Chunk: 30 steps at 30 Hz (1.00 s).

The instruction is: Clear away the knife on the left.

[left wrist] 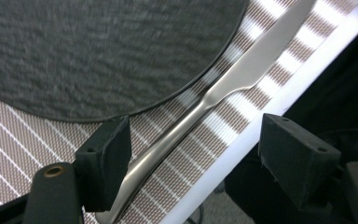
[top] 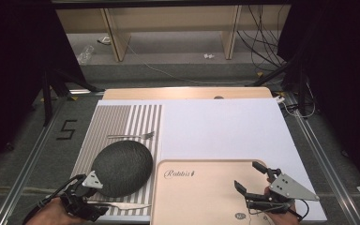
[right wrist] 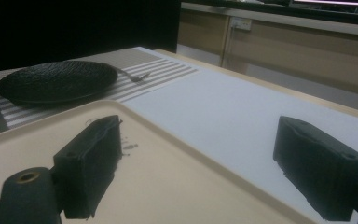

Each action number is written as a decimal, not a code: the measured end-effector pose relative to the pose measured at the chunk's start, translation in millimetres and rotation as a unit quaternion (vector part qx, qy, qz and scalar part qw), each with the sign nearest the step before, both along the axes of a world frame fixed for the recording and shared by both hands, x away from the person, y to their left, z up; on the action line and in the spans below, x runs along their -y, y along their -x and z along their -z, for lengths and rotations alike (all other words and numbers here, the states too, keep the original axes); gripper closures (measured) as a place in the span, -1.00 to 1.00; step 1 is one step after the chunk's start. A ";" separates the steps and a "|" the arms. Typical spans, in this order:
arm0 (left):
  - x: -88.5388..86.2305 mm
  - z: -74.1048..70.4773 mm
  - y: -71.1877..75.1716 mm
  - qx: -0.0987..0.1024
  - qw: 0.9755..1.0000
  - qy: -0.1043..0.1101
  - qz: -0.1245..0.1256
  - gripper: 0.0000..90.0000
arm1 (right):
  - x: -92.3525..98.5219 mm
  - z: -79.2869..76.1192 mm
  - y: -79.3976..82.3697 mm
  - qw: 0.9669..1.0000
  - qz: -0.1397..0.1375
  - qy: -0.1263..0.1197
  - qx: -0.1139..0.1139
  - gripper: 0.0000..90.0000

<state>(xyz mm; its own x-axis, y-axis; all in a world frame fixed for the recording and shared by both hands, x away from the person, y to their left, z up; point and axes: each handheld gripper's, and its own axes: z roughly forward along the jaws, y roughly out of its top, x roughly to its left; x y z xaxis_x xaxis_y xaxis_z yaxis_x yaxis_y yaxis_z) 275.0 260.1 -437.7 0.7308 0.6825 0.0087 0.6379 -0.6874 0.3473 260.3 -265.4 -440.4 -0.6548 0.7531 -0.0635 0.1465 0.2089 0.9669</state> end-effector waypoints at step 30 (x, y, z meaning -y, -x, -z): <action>5.0 24.0 -14.4 -0.040 0.998 -0.051 0.022 -0.11 | -2.2 1.5 -1.0 1.000 -0.010 0.007 -0.004 -0.64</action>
